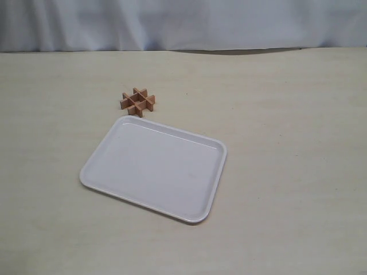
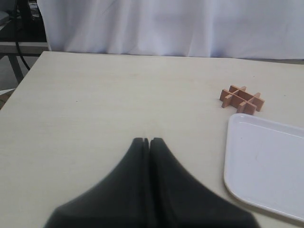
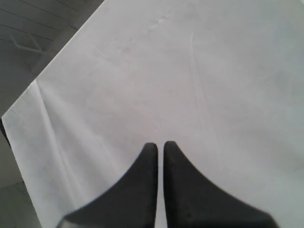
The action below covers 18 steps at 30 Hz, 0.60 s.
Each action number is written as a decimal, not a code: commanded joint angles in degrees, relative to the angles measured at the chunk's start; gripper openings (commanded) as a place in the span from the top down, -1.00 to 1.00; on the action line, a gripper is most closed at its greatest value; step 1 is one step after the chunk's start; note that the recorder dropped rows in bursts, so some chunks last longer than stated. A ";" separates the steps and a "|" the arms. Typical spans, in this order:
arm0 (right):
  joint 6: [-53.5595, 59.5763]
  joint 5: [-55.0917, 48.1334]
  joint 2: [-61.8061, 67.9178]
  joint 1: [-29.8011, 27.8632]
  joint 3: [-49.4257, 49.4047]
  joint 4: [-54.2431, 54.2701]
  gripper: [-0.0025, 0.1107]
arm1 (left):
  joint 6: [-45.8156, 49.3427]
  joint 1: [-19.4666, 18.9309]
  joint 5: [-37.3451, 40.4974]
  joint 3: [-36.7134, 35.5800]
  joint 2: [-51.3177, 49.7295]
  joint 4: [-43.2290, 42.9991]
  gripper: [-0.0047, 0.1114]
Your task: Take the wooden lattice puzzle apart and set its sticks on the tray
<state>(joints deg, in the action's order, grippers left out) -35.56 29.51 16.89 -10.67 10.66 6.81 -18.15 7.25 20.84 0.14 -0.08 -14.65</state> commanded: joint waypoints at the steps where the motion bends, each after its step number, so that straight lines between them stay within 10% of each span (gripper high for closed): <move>1: -0.61 0.59 12.59 0.12 8.56 -5.33 0.88 | -0.05 0.34 -0.34 -0.14 0.08 -0.29 0.92; 8: -8.04 -7.10 34.76 0.12 23.78 -24.09 0.88 | -0.05 0.34 -0.34 -0.14 0.08 -0.29 0.92; 18: -1.62 -44.68 63.26 8.43 42.71 -40.96 0.88 | -0.05 0.34 -0.34 -0.14 0.08 -0.29 0.92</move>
<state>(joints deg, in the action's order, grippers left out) -42.72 -5.44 73.83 -5.42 50.02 -31.87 -18.15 7.25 20.84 0.14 -0.08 -14.65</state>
